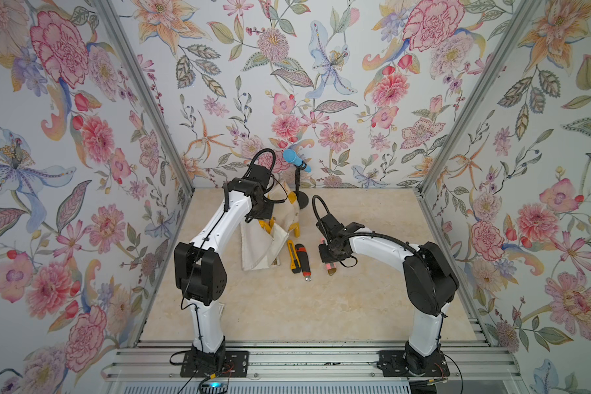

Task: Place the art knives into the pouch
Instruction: Pick up the utility knife at the center of the board, then place the utility knife in the pouch.

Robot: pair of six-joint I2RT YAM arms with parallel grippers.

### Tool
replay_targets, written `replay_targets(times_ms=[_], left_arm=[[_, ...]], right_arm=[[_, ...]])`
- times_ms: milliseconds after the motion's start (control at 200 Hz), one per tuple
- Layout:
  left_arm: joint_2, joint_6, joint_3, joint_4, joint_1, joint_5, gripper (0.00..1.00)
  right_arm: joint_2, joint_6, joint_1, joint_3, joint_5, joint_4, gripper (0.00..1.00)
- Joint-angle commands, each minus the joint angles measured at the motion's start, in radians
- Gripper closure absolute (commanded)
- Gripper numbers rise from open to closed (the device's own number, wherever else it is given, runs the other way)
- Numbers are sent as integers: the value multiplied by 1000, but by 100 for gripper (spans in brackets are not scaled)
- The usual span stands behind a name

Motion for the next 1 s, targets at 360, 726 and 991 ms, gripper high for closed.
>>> replay_targets(times_ms=[360,726,991], left_arm=[[6,10,41,8,-32,-1,100],[-46,-20,-17,45,-54,-8,100],[-62,-28,-39,76,-54,-6,100]], right_arm=[[118,-22,-65,615,-106,28,71],[382,27,23,877,-254,28,71],[509,54,50,926,-352,29,70]])
